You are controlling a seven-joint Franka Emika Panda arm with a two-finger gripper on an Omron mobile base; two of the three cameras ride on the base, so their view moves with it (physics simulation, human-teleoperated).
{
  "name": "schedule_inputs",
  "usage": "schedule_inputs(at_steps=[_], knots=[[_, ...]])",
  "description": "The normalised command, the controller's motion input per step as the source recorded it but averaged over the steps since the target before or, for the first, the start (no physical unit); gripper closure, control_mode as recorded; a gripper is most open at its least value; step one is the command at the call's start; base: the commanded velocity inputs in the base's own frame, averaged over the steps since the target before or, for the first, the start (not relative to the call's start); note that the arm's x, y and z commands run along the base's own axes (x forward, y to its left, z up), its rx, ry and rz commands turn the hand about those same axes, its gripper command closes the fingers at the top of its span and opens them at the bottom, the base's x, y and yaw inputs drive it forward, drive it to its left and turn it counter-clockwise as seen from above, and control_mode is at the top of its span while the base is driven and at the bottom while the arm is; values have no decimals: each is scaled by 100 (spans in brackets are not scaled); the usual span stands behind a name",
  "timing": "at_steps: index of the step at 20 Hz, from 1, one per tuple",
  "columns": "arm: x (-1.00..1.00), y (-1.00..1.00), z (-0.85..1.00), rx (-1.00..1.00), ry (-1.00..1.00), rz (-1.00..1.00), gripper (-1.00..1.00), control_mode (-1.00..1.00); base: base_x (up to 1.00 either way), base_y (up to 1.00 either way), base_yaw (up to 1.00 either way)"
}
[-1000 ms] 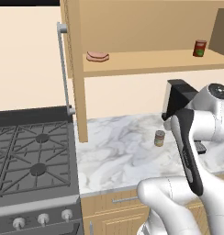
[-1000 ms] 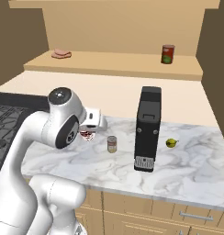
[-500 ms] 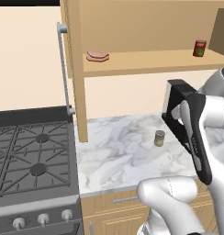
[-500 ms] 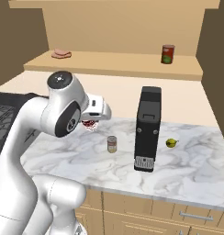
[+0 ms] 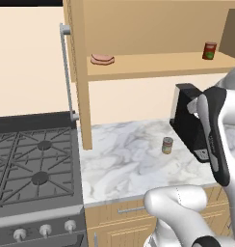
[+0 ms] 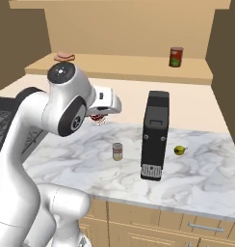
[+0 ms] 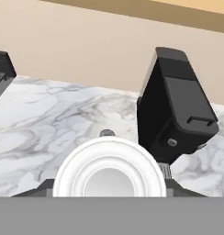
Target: Pick the cans from the counter and place them in their designated side in the cabinet.
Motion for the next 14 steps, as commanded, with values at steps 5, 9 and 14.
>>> schedule_inputs(at_steps=[5, 9, 14], knots=[[0, -16, 32, -2, -11, 0, 100, -100, 0, 0, 0], [0, -14, 35, -3, -12, 0, 100, -100, 0, 0, 0], [0, -8, 30, -2, -13, 0, 100, -100, 0, 0, 0]])
